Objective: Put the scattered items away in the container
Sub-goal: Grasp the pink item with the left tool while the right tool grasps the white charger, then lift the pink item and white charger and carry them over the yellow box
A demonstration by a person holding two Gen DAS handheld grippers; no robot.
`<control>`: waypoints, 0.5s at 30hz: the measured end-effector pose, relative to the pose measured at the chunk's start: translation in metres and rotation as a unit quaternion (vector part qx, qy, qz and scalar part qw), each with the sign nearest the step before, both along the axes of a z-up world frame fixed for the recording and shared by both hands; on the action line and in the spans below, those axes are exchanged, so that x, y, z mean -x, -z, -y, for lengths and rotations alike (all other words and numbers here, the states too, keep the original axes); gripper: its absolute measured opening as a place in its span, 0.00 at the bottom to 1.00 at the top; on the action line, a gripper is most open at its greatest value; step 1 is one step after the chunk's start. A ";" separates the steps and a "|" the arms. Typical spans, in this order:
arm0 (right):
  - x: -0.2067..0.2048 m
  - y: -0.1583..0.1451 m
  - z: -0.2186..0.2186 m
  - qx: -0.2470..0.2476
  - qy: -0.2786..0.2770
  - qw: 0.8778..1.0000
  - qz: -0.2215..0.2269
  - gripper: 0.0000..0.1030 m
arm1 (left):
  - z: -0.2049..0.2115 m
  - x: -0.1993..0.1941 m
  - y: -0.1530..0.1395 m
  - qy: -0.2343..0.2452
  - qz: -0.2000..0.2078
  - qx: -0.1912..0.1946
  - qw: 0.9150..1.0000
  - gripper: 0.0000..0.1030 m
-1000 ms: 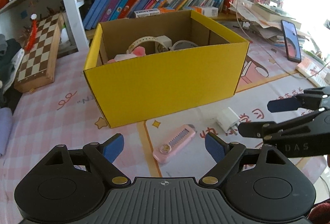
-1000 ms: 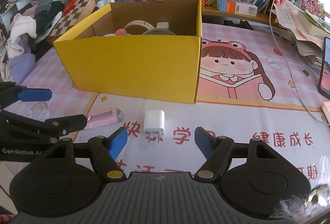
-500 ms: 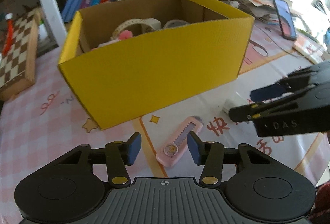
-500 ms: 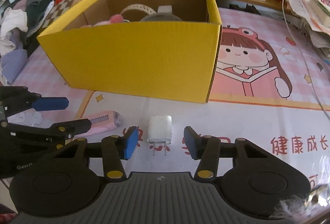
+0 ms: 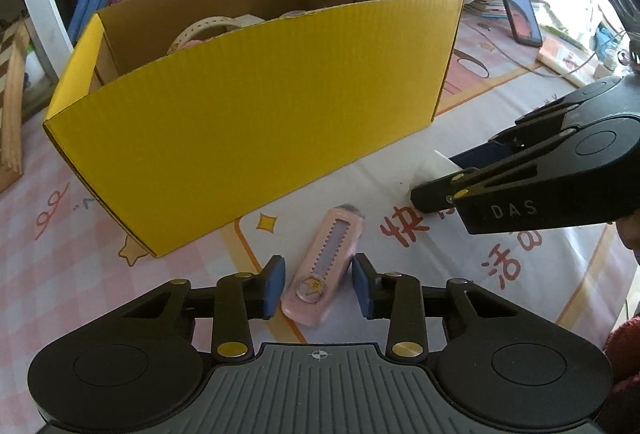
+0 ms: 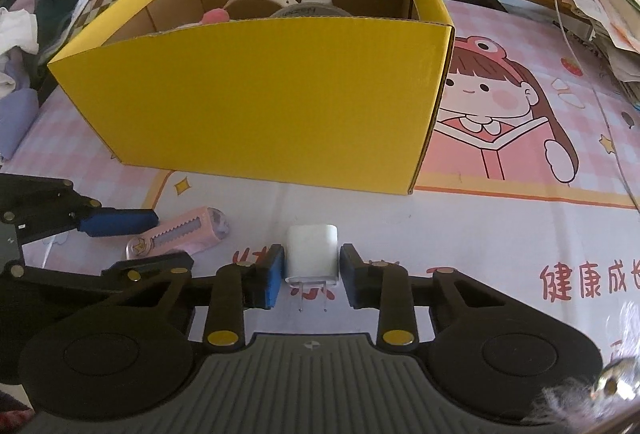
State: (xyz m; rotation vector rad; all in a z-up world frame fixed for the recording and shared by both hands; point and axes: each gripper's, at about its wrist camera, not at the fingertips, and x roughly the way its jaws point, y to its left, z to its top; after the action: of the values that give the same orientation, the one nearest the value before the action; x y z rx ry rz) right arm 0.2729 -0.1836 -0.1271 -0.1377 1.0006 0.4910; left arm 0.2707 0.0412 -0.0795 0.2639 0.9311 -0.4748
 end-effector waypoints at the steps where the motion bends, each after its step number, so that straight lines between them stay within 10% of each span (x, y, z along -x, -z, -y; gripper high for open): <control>1: 0.000 0.000 -0.001 0.002 -0.001 1.000 0.001 0.26 | 0.000 0.000 0.000 0.002 0.001 0.000 1.000 0.28; 15: 0.010 -0.036 0.010 -0.049 -0.010 0.998 0.028 0.25 | -0.011 0.017 -0.048 -0.014 0.066 0.044 0.997 0.22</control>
State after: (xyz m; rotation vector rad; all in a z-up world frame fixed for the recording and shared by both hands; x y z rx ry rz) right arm 0.2627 -0.1933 -0.0910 -0.0734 0.9187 0.5500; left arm 0.2535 0.0519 -0.0314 0.2001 0.7821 -0.4649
